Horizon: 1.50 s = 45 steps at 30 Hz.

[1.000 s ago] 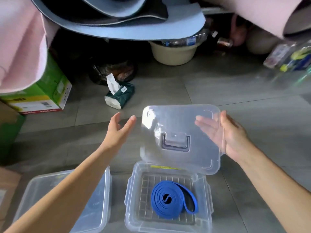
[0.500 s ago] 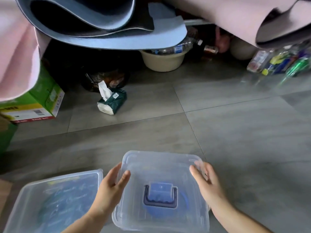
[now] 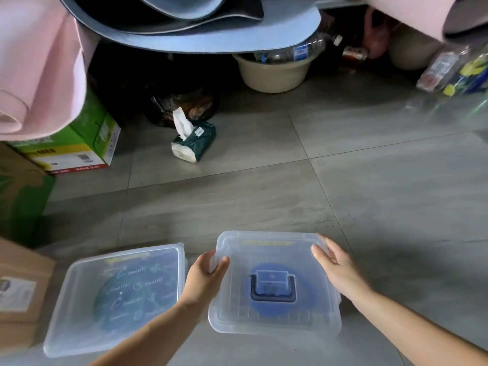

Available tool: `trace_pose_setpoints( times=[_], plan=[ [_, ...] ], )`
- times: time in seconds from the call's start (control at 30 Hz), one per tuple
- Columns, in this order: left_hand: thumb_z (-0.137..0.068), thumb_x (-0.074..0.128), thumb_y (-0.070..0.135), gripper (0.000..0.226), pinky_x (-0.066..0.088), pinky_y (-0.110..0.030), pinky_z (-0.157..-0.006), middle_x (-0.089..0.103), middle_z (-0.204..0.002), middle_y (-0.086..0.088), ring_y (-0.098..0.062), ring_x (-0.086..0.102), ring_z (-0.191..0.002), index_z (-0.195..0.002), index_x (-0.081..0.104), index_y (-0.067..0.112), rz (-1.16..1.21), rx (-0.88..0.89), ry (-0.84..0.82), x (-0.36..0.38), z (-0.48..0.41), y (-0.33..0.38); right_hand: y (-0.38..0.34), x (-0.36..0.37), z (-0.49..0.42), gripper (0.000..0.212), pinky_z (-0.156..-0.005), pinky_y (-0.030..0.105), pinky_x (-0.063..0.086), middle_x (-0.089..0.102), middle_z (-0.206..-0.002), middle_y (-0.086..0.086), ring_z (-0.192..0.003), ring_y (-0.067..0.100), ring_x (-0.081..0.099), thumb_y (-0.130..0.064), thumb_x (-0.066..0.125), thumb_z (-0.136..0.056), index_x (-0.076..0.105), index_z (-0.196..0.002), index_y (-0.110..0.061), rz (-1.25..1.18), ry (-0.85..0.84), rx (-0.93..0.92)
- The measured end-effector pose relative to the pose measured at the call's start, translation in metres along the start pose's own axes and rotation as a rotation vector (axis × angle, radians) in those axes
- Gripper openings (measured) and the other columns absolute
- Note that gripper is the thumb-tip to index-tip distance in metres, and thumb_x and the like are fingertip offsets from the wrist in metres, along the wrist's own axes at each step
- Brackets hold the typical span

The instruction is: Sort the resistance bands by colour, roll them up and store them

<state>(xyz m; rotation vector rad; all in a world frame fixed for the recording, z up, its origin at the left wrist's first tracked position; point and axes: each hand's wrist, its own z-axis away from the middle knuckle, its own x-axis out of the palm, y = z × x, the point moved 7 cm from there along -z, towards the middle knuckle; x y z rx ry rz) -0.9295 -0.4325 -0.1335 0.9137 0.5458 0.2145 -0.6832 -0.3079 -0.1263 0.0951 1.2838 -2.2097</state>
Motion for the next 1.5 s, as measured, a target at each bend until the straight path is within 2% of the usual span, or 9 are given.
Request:
trace_pose_setpoints(
  times=[0.07,0.2,0.37,0.5,0.57,0.7,0.83,1.07,1.5],
  plan=[
    [-0.090,0.057,0.030,0.023,0.035,-0.021,-0.054,0.043,-0.065,0.005,-0.011,0.039,-0.058,-0.072,0.049,0.017,-0.035,-0.003,-0.041,0.001,-0.003,0.000,0.010,-0.004,0.003,0.051,-0.092,0.025,0.033,0.050,-0.136,0.002,-0.116,0.013,0.047,-0.043,0.055,-0.090,0.043,-0.136,-0.023,-0.024,0.008,0.066],
    [-0.068,0.062,0.056,0.046,0.046,-0.028,-0.063,0.057,-0.072,0.000,-0.016,0.056,-0.068,-0.080,0.059,0.011,-0.037,-0.099,-0.082,-0.001,0.002,-0.015,0.054,-0.009,0.016,0.081,-0.101,0.041,0.043,0.057,-0.128,-0.009,-0.116,0.015,0.056,-0.065,0.070,-0.062,0.043,-0.133,-0.036,-0.054,-0.156,0.206],
    [-0.044,0.076,0.075,0.088,0.048,-0.043,-0.094,0.067,-0.108,0.000,-0.020,0.064,-0.100,-0.111,0.059,0.020,0.224,-0.414,-0.271,0.016,0.010,-0.054,0.068,-0.002,0.020,0.041,-0.087,0.043,0.054,0.072,-0.102,-0.002,-0.092,0.020,0.069,-0.048,0.067,-0.075,0.062,-0.111,-0.029,-0.190,-0.196,0.205],
    [-0.051,0.072,0.069,0.062,0.040,-0.023,-0.052,0.050,-0.063,0.004,-0.012,0.047,-0.055,-0.069,0.052,0.013,0.117,-0.218,-0.093,0.005,-0.006,-0.038,0.056,-0.019,0.010,0.035,-0.064,0.029,0.046,0.066,-0.092,0.006,-0.074,0.016,0.059,-0.033,0.073,-0.078,0.059,-0.105,-0.016,-0.134,0.079,0.149],
    [-0.052,0.074,0.064,0.062,0.033,-0.022,-0.049,0.042,-0.061,0.003,-0.012,0.039,-0.052,-0.068,0.046,0.012,0.058,-0.053,0.017,-0.001,-0.014,-0.022,0.042,-0.023,0.009,0.039,-0.063,0.026,0.041,0.059,-0.088,0.000,-0.073,0.012,0.054,-0.032,0.075,-0.076,0.057,-0.106,-0.016,-0.106,0.152,0.073],
    [-0.074,0.075,0.041,0.042,0.043,-0.023,-0.062,0.062,-0.087,0.000,-0.015,0.057,-0.074,-0.096,0.053,0.012,-0.050,0.127,0.153,-0.007,-0.017,0.003,0.024,-0.015,0.006,0.029,-0.072,0.003,0.041,0.063,-0.100,-0.015,-0.083,-0.016,0.057,-0.026,0.063,-0.088,0.057,-0.115,-0.020,-0.096,0.154,-0.051],
    [-0.089,0.059,0.029,0.036,0.046,-0.021,-0.081,0.065,-0.109,0.002,-0.017,0.061,-0.103,-0.121,0.056,0.013,-0.048,0.179,0.108,0.004,-0.011,0.006,0.020,-0.006,0.009,0.057,-0.098,0.019,0.024,0.033,-0.147,-0.011,-0.136,0.012,0.034,-0.035,0.044,-0.096,0.023,-0.147,-0.024,0.000,0.168,-0.079],
    [-0.096,0.046,0.021,0.049,0.024,-0.018,-0.106,0.039,-0.147,0.004,-0.012,0.034,-0.136,-0.144,0.034,0.017,-0.142,0.235,0.182,0.012,-0.011,0.015,0.016,0.002,0.001,0.051,-0.088,0.027,0.032,0.046,-0.142,0.005,-0.126,0.027,0.046,-0.031,0.029,-0.101,0.016,-0.149,-0.024,0.147,0.197,-0.083],
    [-0.096,0.044,0.025,0.057,0.021,-0.021,-0.109,0.029,-0.151,0.004,-0.013,0.028,-0.139,-0.148,0.022,0.018,-0.119,0.167,0.093,0.014,-0.019,0.006,-0.004,-0.006,-0.021,0.058,-0.110,0.030,0.024,0.027,-0.153,0.002,-0.139,0.018,0.031,-0.030,0.039,-0.099,0.014,-0.150,-0.018,0.180,0.094,-0.098]
  ],
)
